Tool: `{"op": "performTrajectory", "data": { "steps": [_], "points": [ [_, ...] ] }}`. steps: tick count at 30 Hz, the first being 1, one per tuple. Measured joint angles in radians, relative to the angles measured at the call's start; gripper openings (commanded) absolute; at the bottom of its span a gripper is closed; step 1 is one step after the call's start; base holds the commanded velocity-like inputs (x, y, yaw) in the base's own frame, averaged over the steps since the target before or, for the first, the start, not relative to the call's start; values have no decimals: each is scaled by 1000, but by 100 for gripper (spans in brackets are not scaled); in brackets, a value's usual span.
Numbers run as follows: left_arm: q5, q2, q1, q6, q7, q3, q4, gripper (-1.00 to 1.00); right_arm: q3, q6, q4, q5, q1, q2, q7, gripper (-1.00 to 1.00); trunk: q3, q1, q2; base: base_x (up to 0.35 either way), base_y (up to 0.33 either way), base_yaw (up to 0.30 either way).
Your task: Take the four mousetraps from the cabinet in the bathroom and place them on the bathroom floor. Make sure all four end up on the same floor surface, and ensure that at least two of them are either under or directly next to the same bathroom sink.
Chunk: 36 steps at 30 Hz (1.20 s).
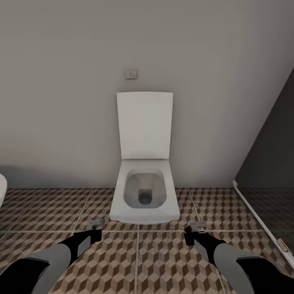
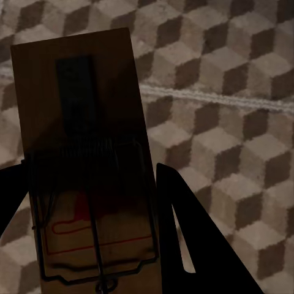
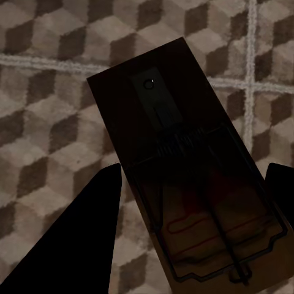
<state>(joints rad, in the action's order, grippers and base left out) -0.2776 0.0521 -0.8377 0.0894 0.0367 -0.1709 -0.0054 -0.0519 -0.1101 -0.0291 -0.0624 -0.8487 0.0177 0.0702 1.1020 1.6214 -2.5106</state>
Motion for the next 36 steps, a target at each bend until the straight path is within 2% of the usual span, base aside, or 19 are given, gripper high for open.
{"op": "performTrajectory", "data": {
  "steps": [6,11,19,36],
  "points": [
    [1,1,0,0,1,0,0,-100,0,0,0,-1,0,0,0,-100,0,0,0,7,0,0],
    [1,1,0,-1,1,0,0,-100,0,1,0,-1,0,0,0,-100,0,0,0,197,0,0],
    [-4,2,0,-48,0,0,1,-100,0,1,0,-3,0,-1,0,-100,0,0,0,223,0,0],
    [-7,2,0,-56,0,0,1,-100,0,1,0,-3,0,-3,0,-100,0,0,0,18,0,0]
  ]
}}
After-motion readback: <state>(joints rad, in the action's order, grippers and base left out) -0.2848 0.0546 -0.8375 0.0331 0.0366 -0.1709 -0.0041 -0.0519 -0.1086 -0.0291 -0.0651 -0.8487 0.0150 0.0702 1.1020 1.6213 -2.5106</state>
